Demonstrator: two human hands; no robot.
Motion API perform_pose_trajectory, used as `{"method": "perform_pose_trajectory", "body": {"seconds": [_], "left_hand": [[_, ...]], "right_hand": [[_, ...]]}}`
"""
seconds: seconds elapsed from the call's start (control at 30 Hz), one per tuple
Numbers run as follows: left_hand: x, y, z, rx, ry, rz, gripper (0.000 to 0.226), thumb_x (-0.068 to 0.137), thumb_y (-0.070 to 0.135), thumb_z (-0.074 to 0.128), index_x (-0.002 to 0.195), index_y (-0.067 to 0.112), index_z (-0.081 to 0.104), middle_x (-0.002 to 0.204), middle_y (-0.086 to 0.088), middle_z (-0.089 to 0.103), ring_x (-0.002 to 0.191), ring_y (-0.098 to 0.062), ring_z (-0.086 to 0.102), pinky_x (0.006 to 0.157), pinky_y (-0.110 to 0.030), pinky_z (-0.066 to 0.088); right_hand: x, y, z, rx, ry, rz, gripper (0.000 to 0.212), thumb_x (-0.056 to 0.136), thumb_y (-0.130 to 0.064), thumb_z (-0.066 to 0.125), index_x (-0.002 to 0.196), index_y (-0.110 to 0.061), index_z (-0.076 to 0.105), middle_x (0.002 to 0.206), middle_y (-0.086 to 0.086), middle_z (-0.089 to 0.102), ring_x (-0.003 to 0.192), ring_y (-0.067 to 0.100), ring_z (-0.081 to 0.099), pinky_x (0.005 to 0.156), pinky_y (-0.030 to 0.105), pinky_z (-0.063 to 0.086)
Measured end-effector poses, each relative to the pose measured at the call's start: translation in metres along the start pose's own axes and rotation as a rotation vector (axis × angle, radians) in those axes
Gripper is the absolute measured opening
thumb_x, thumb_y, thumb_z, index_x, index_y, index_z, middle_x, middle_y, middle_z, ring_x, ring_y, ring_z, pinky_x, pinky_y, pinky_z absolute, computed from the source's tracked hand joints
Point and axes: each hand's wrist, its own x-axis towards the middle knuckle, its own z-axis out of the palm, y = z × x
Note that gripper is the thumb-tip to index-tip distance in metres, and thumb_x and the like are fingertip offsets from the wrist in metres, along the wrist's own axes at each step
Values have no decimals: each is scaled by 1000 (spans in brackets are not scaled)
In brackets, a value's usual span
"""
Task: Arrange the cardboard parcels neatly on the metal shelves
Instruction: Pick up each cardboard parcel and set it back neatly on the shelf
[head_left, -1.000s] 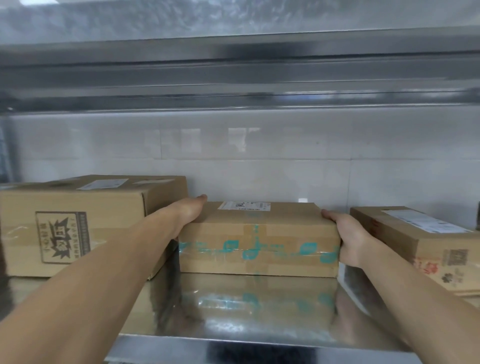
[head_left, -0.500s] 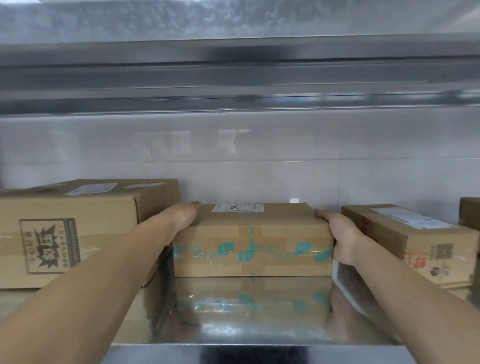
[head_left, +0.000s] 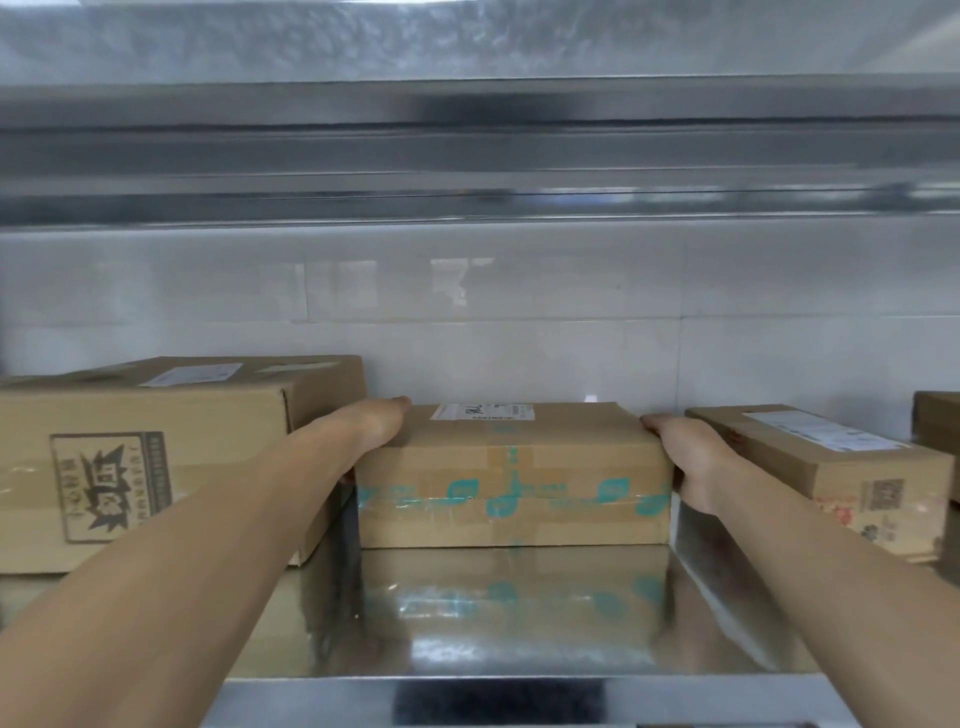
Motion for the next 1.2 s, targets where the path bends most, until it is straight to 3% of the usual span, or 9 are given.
{"method": "perform_pose_trajectory", "body": {"seconds": [0.1, 0.2, 0.27, 0.37, 0.6, 0.73, 0.83, 1.1, 1.2], "left_hand": [[-9, 11, -6, 90, 45, 103, 64, 109, 50, 29, 158, 9, 31, 163, -14, 33, 148, -32, 34, 119, -40, 27], [-13, 28, -5, 163, 72, 192, 61, 109, 46, 28, 154, 6, 37, 157, -17, 40, 142, -34, 40, 110, -37, 34], [-16, 41, 1, 200, 77, 283, 48, 109, 42, 27, 134, 9, 51, 133, -18, 53, 122, -35, 49, 94, -34, 36], [-27, 60, 20, 198, 76, 395, 29, 109, 34, 28, 97, 12, 44, 92, -5, 44, 99, -27, 40, 84, -32, 31], [-57, 108, 74, -22, -83, 539, 46, 105, 48, 35, 132, 17, 55, 138, -6, 56, 125, -29, 50, 98, -36, 39], [-77, 137, 113, -151, -199, 559, 55, 105, 49, 40, 147, 15, 48, 149, -6, 52, 136, -29, 47, 113, -37, 36], [-91, 159, 145, -232, -266, 564, 58, 104, 49, 43, 149, 12, 46, 148, -9, 52, 135, -29, 49, 117, -43, 37], [-117, 188, 229, -346, -364, 364, 55, 107, 43, 41, 154, 14, 38, 153, -8, 44, 126, -26, 49, 103, -35, 42], [-123, 184, 254, -386, -331, 257, 33, 109, 41, 39, 134, 20, 48, 110, -3, 57, 88, -19, 52, 90, -36, 44]], "right_hand": [[1, -6, -5, -96, 57, -74, 27, 102, -21, 48, 112, -2, 65, 120, 25, 67, 92, 27, 54, 81, 39, 42], [-9, -16, -10, -152, 76, -133, 35, 103, -20, 45, 124, 4, 58, 117, 20, 62, 103, 33, 57, 91, 40, 43], [-18, -24, -16, -160, 74, -186, 29, 104, -22, 46, 122, -3, 60, 129, 19, 60, 125, 38, 55, 107, 47, 43], [-30, -37, -34, -154, 77, -245, 29, 103, -26, 50, 127, -13, 60, 133, 14, 60, 129, 36, 53, 111, 48, 40], [-50, -70, -93, -148, 160, -312, 41, 102, -25, 52, 133, 1, 55, 150, 28, 43, 142, 46, 34, 119, 63, 29], [-50, -77, -138, -168, 231, -317, 35, 105, -26, 52, 133, -7, 60, 138, 18, 58, 136, 36, 50, 107, 42, 44], [-42, -75, -171, -208, 243, -313, 36, 105, -25, 52, 138, -11, 58, 137, 4, 57, 134, 24, 50, 102, 34, 38], [-2, -45, -236, -247, 157, -98, 50, 104, -35, 55, 149, -14, 48, 151, 8, 49, 139, 28, 45, 110, 49, 37], [13, -31, -252, -220, 49, -21, 48, 104, -39, 54, 145, -14, 51, 148, 13, 49, 138, 33, 45, 104, 54, 40]]}}
